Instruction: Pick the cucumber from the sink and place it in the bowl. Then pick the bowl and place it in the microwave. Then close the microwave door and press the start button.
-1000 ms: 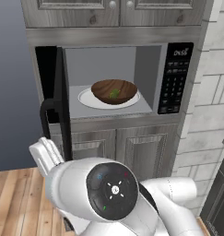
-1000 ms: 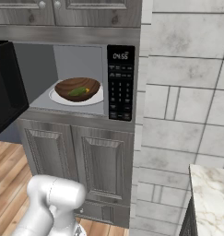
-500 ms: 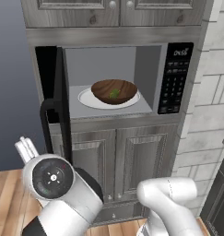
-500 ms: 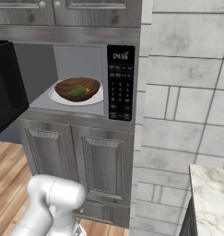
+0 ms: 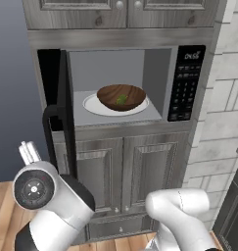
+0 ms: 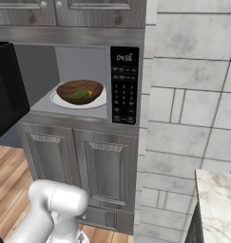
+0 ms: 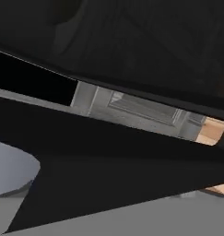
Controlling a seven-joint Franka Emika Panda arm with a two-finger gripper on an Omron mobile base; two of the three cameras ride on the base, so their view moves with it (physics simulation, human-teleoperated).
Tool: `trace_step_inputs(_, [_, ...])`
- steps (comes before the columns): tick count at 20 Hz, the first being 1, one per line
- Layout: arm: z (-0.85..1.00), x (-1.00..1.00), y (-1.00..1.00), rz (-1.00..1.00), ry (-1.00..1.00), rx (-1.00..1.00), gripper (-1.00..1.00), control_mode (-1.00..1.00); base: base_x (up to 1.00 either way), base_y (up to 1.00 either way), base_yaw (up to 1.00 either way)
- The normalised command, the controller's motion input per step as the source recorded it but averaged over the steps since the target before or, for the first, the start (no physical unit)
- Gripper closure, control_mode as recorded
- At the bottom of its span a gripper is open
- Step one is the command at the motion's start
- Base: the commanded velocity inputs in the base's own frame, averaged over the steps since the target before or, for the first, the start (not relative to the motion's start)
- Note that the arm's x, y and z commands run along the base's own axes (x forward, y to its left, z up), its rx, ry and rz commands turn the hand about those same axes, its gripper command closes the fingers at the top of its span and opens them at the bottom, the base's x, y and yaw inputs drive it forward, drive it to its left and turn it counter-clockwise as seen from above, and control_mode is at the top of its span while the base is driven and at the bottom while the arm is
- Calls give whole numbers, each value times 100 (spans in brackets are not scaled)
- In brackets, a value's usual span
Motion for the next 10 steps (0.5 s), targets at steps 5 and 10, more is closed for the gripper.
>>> trace_step_inputs(5, [2,0,-57,-25,-7,-2,-100,-100,0,0,0])
trace_step_inputs(10, [16,0,-77,-23,-4,0,-100,-100,0,0,0])
